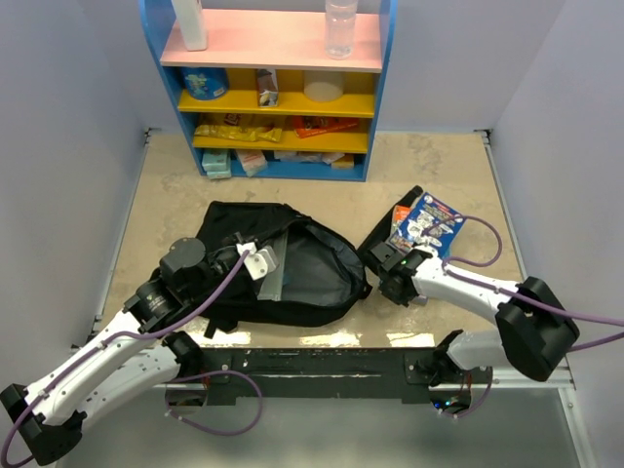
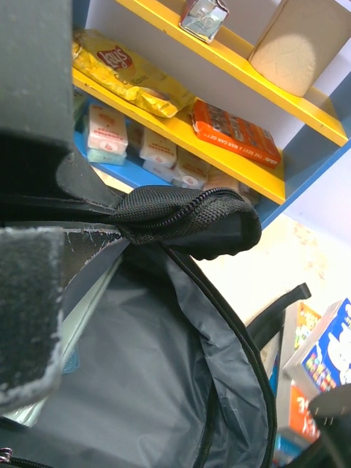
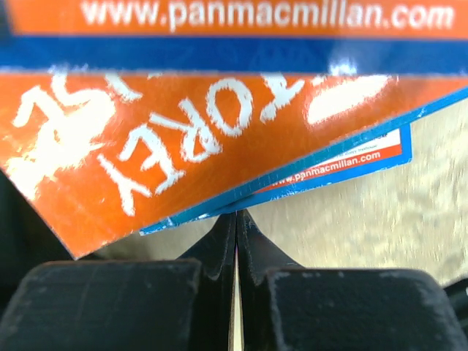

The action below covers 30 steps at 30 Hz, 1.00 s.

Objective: Pack the student bag
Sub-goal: Move the book to the center of the board.

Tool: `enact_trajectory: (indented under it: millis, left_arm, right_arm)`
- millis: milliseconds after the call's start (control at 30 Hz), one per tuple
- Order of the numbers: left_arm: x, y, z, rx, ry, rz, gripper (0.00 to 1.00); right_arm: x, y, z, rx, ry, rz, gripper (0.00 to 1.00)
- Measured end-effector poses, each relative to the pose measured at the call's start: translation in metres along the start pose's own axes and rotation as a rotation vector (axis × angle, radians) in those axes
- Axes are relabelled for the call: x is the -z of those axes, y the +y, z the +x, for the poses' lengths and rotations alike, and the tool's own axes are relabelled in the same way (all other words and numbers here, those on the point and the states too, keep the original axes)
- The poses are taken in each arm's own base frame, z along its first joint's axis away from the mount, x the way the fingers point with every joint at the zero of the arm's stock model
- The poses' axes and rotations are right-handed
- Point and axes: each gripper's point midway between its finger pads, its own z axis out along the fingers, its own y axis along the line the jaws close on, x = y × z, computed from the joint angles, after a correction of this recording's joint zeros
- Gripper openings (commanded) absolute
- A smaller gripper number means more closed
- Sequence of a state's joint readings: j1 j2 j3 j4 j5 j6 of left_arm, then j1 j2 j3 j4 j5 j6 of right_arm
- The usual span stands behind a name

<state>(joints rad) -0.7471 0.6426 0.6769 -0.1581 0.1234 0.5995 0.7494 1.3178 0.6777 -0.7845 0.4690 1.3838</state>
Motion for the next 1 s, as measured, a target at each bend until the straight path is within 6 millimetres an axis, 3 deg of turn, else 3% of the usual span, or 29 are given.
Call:
enact_trajectory:
  millis: [133,433,500,600,633,700,733,900,1000]
  left_arm:
    - [0.0,0.0,0.0,0.0,0.0,0.0,0.0]
    - [-0.002,-0.001,0.002,0.002,0.006,0.007,0.0]
    - [-0.002,-0.002,0.001,0.002,0.005,0.01,0.0]
    - [-0.003,-0.003,0.001,0.003,0.003,0.018,0.0]
    - [-0.004,-0.004,0.001,0.003,0.002,0.023,0.0]
    - [-0.005,-0.006,0.001,0.004,0.001,0.033,0.0]
    - [-0.006,-0.006,0.001,0.004,0.0,0.037,0.0]
    - [-0.01,-0.009,-0.002,0.008,-0.006,0.062,0.0]
    - [-0.01,-0.011,-0.003,0.01,-0.012,0.075,0.0]
  right_arm:
    - [-0.007,0.006,-0.019,-0.009,-0.043,0.0,0.0]
    - [-0.016,0.015,-0.036,0.024,-0.019,-0.035,0.0]
    - [-0.011,0.027,-0.041,0.067,-0.01,-0.073,0.07]
    - [0.012,0.065,-0.057,0.116,-0.005,-0.202,0.34]
    - [0.023,0.079,-0.064,0.122,-0.009,-0.254,0.61]
    - [0.045,0.1,-0.077,0.125,-0.019,-0.339,0.92]
    - [0.057,0.105,-0.083,0.13,-0.031,-0.372,0.99]
    - [0.105,0.087,-0.119,0.074,-0.125,-0.421,0.99]
    - [0.116,0.077,-0.146,0.01,-0.186,-0.433,0.99]
